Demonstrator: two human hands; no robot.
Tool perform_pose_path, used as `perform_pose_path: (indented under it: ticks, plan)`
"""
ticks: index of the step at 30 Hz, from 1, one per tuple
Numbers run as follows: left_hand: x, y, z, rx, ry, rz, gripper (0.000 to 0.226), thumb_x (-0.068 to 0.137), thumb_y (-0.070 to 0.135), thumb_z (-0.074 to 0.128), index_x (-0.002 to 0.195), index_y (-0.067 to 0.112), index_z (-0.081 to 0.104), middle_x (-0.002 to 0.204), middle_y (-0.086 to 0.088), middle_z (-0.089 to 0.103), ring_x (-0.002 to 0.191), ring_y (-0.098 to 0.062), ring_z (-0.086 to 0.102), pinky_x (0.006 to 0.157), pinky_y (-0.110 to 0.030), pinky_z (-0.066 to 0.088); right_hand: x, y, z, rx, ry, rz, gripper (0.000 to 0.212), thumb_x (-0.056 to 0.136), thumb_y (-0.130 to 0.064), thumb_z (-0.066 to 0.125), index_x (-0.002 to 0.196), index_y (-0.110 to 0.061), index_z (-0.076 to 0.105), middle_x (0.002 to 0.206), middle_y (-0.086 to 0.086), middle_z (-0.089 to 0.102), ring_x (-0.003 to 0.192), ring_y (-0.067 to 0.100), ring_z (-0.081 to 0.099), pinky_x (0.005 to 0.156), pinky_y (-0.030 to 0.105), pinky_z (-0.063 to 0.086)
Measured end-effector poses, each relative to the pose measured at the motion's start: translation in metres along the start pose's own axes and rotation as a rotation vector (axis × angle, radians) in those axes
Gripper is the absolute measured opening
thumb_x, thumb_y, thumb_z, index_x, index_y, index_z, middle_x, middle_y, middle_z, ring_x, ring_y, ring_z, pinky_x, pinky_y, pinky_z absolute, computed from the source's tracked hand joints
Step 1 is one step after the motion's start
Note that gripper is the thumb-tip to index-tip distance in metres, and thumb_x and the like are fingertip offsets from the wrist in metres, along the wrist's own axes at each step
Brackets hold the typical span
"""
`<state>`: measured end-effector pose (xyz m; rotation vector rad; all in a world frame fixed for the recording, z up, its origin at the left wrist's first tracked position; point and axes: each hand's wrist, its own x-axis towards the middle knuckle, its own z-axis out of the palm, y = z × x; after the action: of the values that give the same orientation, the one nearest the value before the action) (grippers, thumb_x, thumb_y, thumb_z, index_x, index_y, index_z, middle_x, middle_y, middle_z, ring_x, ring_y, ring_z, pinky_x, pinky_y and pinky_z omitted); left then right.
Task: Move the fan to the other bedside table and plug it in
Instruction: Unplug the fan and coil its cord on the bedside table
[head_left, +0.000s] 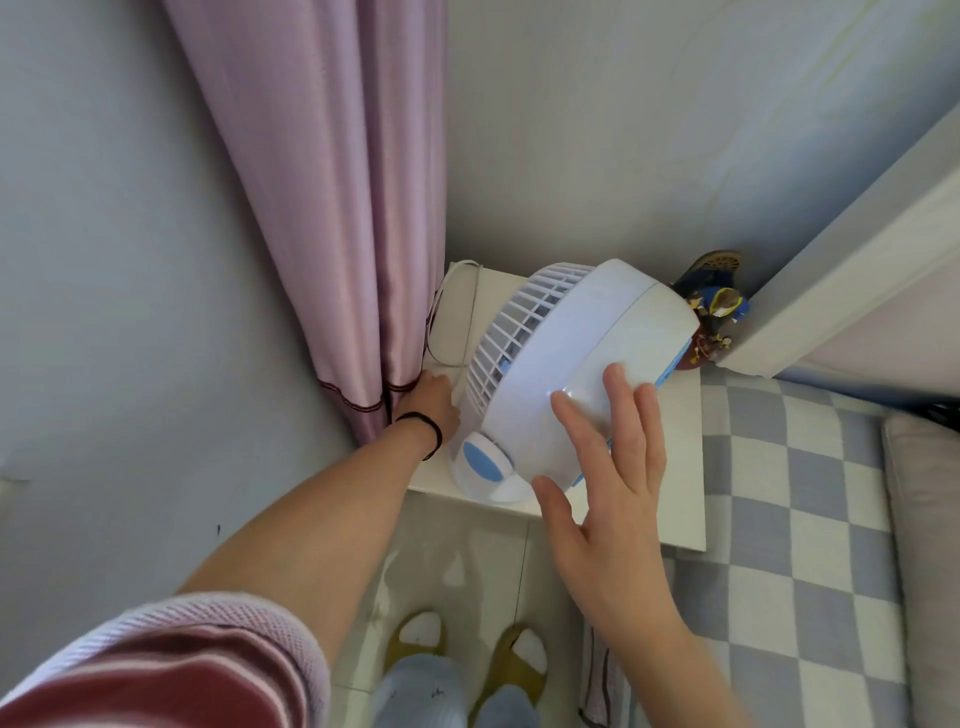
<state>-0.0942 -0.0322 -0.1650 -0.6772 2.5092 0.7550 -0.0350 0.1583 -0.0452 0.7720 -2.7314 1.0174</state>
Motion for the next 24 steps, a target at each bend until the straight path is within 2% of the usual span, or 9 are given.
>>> perform_pose_path:
  ticks: [3,6,10,14,16,18,19,21,24]
  plan:
    - [-0.008,-0.003,0.007,0.055,0.001,-0.041,0.031,0.091,0.014,0.039,0.114,0.000,0.055,0.126,-0.018,0.056,0.117,-0.033,0.052,0.093,-0.038,0.043,0.000,-0.001,0.001,0.000,-0.001,0.002,0.061,0.079,-0.011,0.057,0.135,-0.025,0.039,0.155,0.003,0.012,0.147,0.014,-0.005,0.117,0.018,-0.002]
    - [-0.023,-0.012,0.015,0.086,0.016,-0.026,0.028,0.090,0.009,0.039,0.111,0.002,0.055,0.125,-0.018,0.056,0.114,-0.034,0.054,0.089,-0.037,0.044,0.000,-0.001,0.001,-0.004,-0.010,0.007,0.063,0.078,-0.009,0.059,0.135,-0.025,0.039,0.155,0.003,0.011,0.147,0.016,-0.005,0.117,0.019,-0.002]
    - [-0.047,-0.024,0.023,0.081,-0.023,-0.044,0.034,0.083,0.005,0.044,0.116,0.003,0.052,0.126,-0.016,0.054,0.115,-0.034,0.054,0.091,-0.035,0.044,-0.001,-0.002,-0.001,0.016,-0.028,0.010,0.064,0.077,-0.008,0.059,0.134,-0.027,0.039,0.155,0.000,0.009,0.147,0.012,-0.008,0.116,0.016,-0.003]
    - [-0.073,-0.023,0.020,-0.363,0.115,-0.193,0.033,0.080,0.011,0.051,0.111,0.009,0.062,0.120,-0.011,0.063,0.111,-0.029,0.057,0.094,-0.031,0.046,0.000,0.001,-0.005,0.059,-0.090,-0.013,0.060,0.077,-0.009,0.057,0.131,-0.028,0.040,0.155,-0.004,0.007,0.145,0.006,-0.013,0.112,0.010,-0.006]
    - [-0.091,-0.014,0.009,-0.552,0.258,-0.193,0.021,0.079,0.008,0.050,0.089,0.012,0.068,0.097,-0.009,0.069,0.095,-0.028,0.060,0.082,-0.028,0.046,-0.001,0.004,-0.012,0.070,-0.147,-0.032,0.054,0.078,-0.010,0.056,0.129,-0.024,0.046,0.156,-0.006,0.006,0.144,0.004,-0.016,0.110,0.006,-0.007]
    - [-0.115,-0.002,-0.007,-0.698,0.361,-0.141,0.028,0.077,-0.001,0.046,0.063,0.018,0.060,0.069,-0.002,0.061,0.073,-0.022,0.053,0.064,-0.023,0.041,-0.002,0.005,-0.021,0.073,-0.201,-0.059,0.048,0.079,-0.010,0.058,0.126,-0.018,0.052,0.158,-0.006,0.006,0.143,0.002,-0.015,0.107,0.003,-0.008]
    - [-0.127,0.003,-0.016,-0.763,0.381,-0.106,0.033,0.076,-0.005,0.043,0.057,0.020,0.054,0.061,0.001,0.056,0.066,-0.020,0.048,0.058,-0.020,0.038,-0.001,0.005,-0.025,0.067,-0.227,-0.065,0.046,0.080,-0.009,0.059,0.125,-0.016,0.054,0.158,-0.008,0.006,0.143,0.003,-0.014,0.106,0.002,-0.008]
    - [-0.159,0.015,-0.034,-0.863,0.396,-0.026,0.037,0.076,-0.010,0.037,0.056,0.018,0.048,0.054,0.003,0.052,0.060,-0.019,0.043,0.056,-0.023,0.034,0.002,0.000,-0.038,0.070,-0.286,-0.048,0.045,0.083,-0.007,0.061,0.127,-0.013,0.054,0.155,-0.009,0.006,0.144,0.008,-0.010,0.107,0.006,-0.005]
    - [-0.210,0.033,-0.063,-1.049,0.401,0.080,0.039,0.077,-0.018,0.029,0.063,0.014,0.046,0.050,0.003,0.053,0.057,-0.021,0.044,0.055,-0.023,0.040,0.005,-0.015,-0.057,0.115,-0.337,0.016,0.047,0.086,-0.008,0.059,0.132,-0.012,0.051,0.156,0.000,0.021,0.147,0.019,0.007,0.111,0.022,0.010]
